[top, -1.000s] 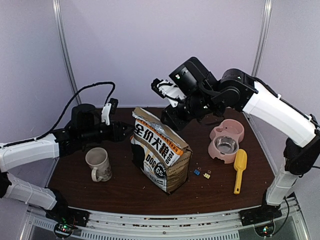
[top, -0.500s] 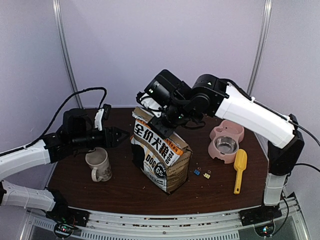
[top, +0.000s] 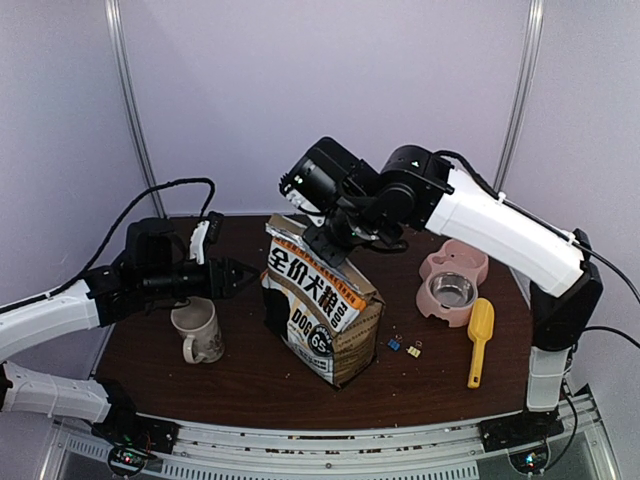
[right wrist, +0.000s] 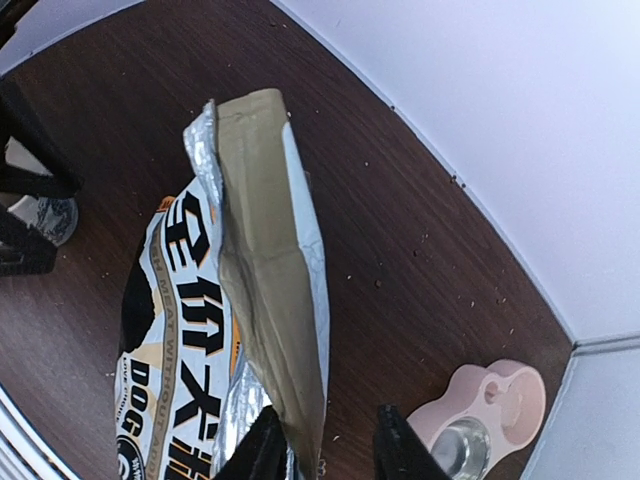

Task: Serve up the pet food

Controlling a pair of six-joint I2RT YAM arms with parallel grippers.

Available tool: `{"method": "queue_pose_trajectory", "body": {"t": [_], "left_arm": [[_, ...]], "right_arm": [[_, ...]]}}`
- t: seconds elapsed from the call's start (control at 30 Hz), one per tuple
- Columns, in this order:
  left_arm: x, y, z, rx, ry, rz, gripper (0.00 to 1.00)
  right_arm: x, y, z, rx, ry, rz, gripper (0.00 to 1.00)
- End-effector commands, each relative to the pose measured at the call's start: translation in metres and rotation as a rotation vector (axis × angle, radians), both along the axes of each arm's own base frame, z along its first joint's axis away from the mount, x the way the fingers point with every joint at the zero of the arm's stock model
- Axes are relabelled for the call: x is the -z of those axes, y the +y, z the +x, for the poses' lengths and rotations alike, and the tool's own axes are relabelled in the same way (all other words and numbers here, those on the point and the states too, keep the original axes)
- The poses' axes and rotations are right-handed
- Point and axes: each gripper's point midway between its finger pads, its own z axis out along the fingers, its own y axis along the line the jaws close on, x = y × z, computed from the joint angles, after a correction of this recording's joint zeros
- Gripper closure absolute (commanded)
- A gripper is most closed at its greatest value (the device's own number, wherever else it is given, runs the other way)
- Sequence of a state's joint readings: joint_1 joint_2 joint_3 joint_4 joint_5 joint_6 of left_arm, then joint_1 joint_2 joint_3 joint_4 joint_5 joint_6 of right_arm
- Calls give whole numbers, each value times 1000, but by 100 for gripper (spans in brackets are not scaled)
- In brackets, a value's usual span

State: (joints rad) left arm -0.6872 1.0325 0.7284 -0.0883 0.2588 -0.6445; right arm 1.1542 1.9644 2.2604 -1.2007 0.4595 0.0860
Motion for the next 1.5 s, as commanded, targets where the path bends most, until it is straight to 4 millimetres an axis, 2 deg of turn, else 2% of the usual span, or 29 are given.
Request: {"method": "queue_pose_trajectory", "body": {"t": [0.0,0.13,0.17,0.2,0.3,0.37,0.43,0.53,0.63,0.83,1.1,1.3,1.47], "left_arm": [[-28,-11,-7,53,-59,-21,37],[-41,-23,-10,69,-65,-50,37],[-43,-26,-10,70,-61,-64,37],[-47,-30,-12,73,-50,-89,37],[-56,-42,-16,80,-19,-164,37],[-63,-49,-19,85,4,-221,36],[-71,-55,-22,92,18,-274,36],[-81,-63,-28,98,35,-354,31],[-86,-68,-28,91,46,-400,28],[-54,-69,-21,8,152,-367,29],[-48,-76,-23,7,185,-382,30],[-54,-90,-21,50,190,-426,33],[-65,-94,-20,54,163,-464,40]], "right_arm": [[-1,-13,15,67,24,30,75],[10,-10,9,27,155,93,96],[9,-8,5,15,189,125,100],[6,-6,1,0,228,169,100],[-17,8,-16,-65,360,380,100],[-41,26,-34,-145,473,575,100],[-63,37,-47,-203,530,700,100],[-84,43,-57,-240,565,807,100],[-83,45,-58,-240,581,838,100],[-83,45,-58,-234,577,862,100],[-89,43,-57,-232,560,884,100],[-92,43,-58,-234,557,899,100],[-92,41,-57,-230,553,906,100]]}}
